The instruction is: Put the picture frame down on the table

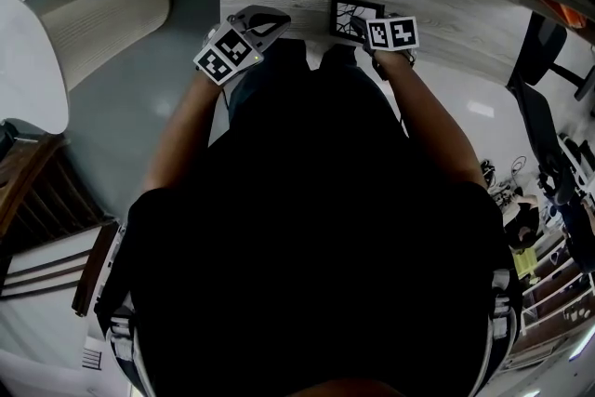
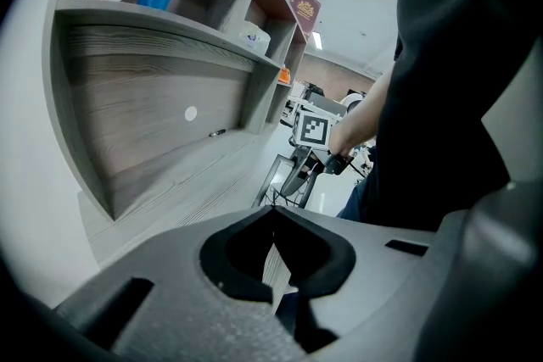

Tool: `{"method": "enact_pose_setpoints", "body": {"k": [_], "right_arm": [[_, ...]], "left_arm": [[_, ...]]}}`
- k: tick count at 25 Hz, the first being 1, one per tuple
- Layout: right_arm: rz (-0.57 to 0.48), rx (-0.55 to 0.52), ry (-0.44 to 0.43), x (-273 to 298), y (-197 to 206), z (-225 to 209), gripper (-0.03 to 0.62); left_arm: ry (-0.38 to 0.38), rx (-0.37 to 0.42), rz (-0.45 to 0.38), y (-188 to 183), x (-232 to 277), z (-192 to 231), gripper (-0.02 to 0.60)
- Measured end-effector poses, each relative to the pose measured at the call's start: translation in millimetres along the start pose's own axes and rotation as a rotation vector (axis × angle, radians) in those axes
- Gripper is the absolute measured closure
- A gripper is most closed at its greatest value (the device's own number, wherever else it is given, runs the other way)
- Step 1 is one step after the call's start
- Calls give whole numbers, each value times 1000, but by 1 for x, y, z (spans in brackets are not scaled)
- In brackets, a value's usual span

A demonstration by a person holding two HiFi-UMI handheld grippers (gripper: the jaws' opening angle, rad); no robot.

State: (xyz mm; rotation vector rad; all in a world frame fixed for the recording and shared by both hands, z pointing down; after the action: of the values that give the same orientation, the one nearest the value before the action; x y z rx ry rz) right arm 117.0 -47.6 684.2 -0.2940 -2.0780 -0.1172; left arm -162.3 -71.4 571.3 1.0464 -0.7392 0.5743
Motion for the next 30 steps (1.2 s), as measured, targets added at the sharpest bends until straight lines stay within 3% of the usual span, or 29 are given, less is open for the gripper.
{"method": "enact_pose_setpoints", "body": {"k": [6, 10, 30], "right_arm": [[3, -5, 63, -1, 3, -2, 453], [16, 1, 106, 3, 9, -6, 369], [-21, 58, 177, 8, 18, -29, 276]], "left_arm": [[8, 7, 12, 5, -1, -1, 565], [5, -2, 10, 8, -2, 0, 565], [18, -10, 21, 11, 7, -10, 565]]}}
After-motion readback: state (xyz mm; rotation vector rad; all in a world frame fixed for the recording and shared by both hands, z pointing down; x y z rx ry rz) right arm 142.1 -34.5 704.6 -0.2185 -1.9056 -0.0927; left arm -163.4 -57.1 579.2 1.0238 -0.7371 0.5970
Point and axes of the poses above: the fingertips, and each gripper's own axes: x forward along the fingers, z to its left, y out of its underside, the point moved 10 cm from there along -x, backward along the fingers, and after that the axes turned 13 degrees about z, right-handed, at the moved point
